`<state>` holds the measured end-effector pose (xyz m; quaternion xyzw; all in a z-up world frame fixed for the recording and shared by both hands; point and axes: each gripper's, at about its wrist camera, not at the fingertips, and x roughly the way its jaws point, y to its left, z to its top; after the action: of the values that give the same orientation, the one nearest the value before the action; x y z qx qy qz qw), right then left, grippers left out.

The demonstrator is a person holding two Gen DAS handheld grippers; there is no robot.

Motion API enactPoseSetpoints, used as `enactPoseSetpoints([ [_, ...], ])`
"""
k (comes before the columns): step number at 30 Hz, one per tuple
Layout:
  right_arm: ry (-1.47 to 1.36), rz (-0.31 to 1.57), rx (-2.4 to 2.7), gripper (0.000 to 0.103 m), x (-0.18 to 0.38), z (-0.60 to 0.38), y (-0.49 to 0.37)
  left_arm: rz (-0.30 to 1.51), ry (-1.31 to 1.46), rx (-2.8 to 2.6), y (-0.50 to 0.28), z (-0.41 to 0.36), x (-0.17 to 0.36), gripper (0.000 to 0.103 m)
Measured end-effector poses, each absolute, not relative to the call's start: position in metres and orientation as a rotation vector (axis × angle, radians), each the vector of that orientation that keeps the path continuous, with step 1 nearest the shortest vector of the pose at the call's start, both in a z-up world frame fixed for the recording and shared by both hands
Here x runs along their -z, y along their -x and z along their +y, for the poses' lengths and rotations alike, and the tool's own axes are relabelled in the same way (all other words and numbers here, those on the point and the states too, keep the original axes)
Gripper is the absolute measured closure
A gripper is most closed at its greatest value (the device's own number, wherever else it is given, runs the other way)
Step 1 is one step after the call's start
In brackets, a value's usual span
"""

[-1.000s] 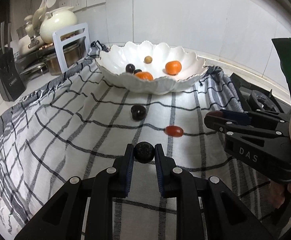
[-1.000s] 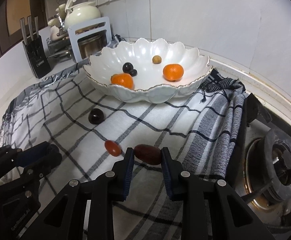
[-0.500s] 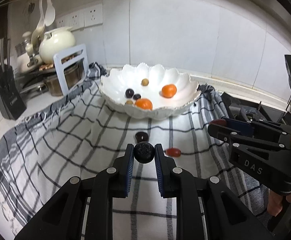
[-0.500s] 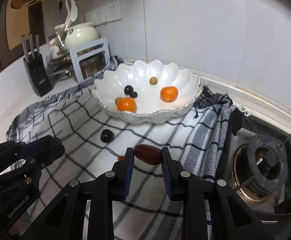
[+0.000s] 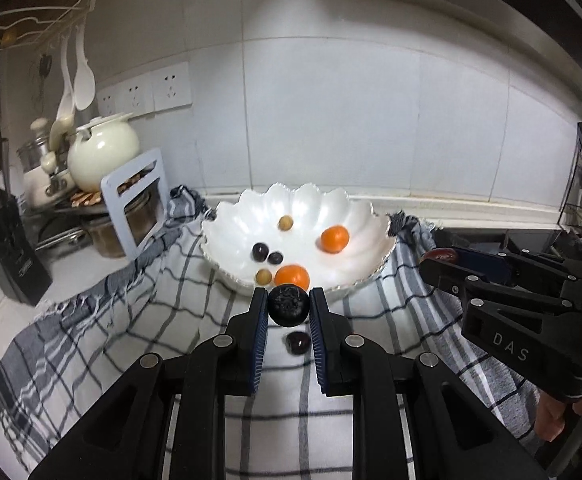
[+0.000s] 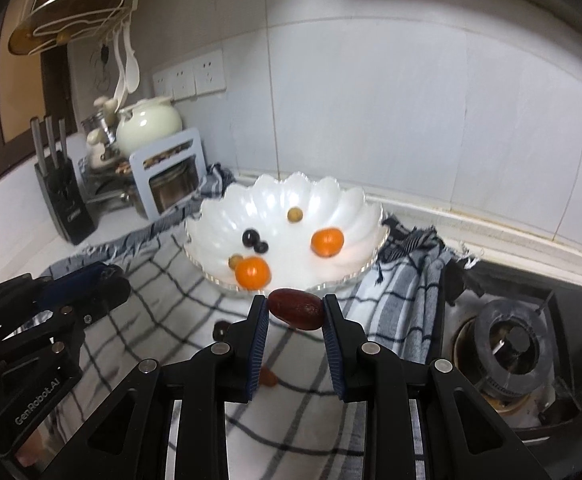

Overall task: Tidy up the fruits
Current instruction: 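Carry the blueberry and red date over the white bowl with both tools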

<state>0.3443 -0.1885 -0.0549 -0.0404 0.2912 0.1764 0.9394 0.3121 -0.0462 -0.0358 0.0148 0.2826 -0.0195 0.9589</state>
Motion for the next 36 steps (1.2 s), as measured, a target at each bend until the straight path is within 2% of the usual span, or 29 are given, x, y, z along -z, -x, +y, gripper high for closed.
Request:
enactPoseSetpoints([
  [15, 0.059, 0.510, -0.300, 0.074, 0.025, -0.163, -0.368, 0.542, -0.035, 0.129, -0.359, -0.021, 0.015, 0.081],
  [36, 0.087, 0.529, -0.277, 0.074, 0.015, -0.139, -0.449, 0.555, -0.070, 0.130, -0.446, -0.004, 0.006, 0.081],
])
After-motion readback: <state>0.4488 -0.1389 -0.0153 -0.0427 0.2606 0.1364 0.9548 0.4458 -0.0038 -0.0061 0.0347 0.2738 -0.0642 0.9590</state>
